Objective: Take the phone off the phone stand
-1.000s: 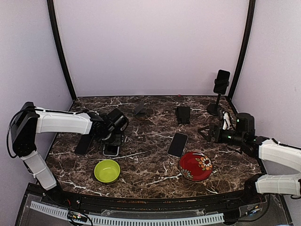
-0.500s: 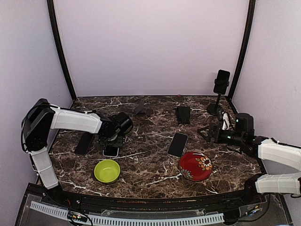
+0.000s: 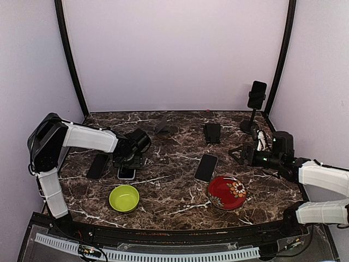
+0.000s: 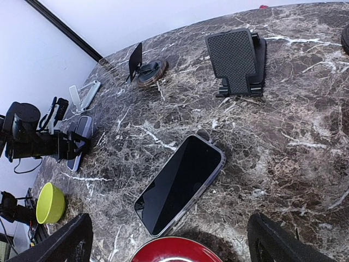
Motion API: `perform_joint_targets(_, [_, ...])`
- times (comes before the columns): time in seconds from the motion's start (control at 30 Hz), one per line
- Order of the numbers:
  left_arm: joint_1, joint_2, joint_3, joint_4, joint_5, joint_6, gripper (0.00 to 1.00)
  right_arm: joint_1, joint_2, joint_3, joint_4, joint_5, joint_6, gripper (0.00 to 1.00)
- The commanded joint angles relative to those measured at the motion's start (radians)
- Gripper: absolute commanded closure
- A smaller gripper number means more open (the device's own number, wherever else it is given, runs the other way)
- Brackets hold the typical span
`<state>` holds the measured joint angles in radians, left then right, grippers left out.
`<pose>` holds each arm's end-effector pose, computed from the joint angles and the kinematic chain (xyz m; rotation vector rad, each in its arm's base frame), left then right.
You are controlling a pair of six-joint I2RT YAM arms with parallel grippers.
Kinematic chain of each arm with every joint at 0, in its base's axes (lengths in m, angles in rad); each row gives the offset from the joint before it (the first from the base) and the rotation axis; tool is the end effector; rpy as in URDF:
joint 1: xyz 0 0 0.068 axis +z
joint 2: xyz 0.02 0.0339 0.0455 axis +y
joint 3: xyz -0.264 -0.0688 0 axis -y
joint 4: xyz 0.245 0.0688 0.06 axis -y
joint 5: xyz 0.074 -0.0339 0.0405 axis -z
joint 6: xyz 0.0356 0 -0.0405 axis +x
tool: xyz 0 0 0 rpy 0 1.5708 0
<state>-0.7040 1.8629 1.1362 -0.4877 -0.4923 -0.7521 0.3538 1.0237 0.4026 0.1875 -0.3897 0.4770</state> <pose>0.2821 -0.2174 0.1496 -0.1766 2.5456 0.1726 0.1959 0.0868 0.2003 -0.1334 2.0867 0.9096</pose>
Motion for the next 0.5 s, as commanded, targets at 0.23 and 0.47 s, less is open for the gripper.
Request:
perform_joint_targets(0.23, [0.016,0.007,-0.010,0.032,0.020,0.012,0.28,0.004,-0.002,0.003,0.040,-0.003,0.000,0.01])
perform_joint_targets(0.47, [0.019,0.005,-0.013,0.040,0.042,0.043,0.06,0.004,-0.004,0.001,0.036,0.000,-0.001,0.01])
